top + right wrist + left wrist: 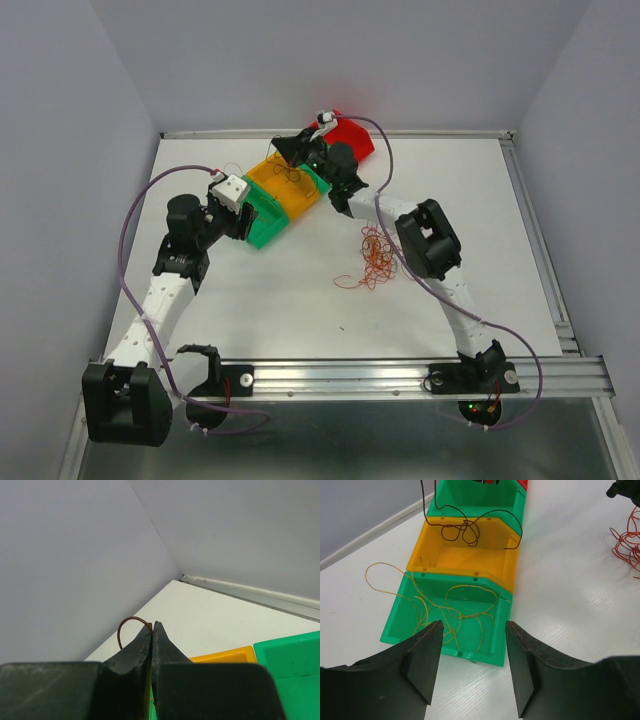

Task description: Untangle the cables

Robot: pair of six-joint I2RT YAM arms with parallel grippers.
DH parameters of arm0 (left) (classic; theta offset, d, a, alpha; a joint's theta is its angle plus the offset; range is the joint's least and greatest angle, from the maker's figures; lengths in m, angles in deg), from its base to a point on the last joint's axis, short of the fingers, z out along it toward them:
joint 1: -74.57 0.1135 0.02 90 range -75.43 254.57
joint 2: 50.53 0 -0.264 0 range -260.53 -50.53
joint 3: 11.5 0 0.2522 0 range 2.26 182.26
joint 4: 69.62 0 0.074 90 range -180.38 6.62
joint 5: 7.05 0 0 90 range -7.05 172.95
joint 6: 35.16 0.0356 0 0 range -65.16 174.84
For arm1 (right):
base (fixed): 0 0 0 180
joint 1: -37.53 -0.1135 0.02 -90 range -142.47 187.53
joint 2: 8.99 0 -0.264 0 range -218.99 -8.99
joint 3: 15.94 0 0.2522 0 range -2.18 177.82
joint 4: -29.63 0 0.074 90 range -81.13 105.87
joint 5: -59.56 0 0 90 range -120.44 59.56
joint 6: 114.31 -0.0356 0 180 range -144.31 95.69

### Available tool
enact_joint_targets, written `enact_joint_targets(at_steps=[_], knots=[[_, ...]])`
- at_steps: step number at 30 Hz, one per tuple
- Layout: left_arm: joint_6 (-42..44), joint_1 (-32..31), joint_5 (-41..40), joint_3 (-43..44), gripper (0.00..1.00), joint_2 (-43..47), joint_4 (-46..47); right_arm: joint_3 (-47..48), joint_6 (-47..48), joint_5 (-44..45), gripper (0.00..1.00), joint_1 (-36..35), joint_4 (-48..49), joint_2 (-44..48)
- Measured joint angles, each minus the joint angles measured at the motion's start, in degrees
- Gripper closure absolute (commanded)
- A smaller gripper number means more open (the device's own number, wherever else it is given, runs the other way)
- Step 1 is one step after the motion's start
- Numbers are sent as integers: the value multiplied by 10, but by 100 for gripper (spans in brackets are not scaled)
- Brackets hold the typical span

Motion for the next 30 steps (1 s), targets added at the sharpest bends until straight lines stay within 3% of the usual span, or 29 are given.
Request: enact_joint_targets(at_steps=[9, 15, 18, 21, 22, 24, 26, 30], knots=[[0, 3, 0, 0, 36, 0, 0, -51, -5, -3, 97, 0, 20, -1], [0, 3, 0, 0, 36, 0, 0, -67, 13, -3, 73, -10, 19, -2], [0, 3, 0, 0, 36, 0, 0, -67, 25, -3, 75, -17, 20, -2], [0, 3, 0, 0, 36, 0, 0, -67, 34, -3, 84, -22, 18, -2], [0, 3, 0, 0, 36, 0, 0, -67, 36, -4, 82, -23, 18, -2], [0, 3, 0, 0, 36, 0, 0, -67, 44, -3, 62, -29, 14, -1], [0, 3, 0, 0, 36, 0, 0, -67, 55, -3, 71, -31, 10, -1], [0, 3, 0, 0, 36, 0, 0, -67, 65, 3, 63, -37, 4, -1]])
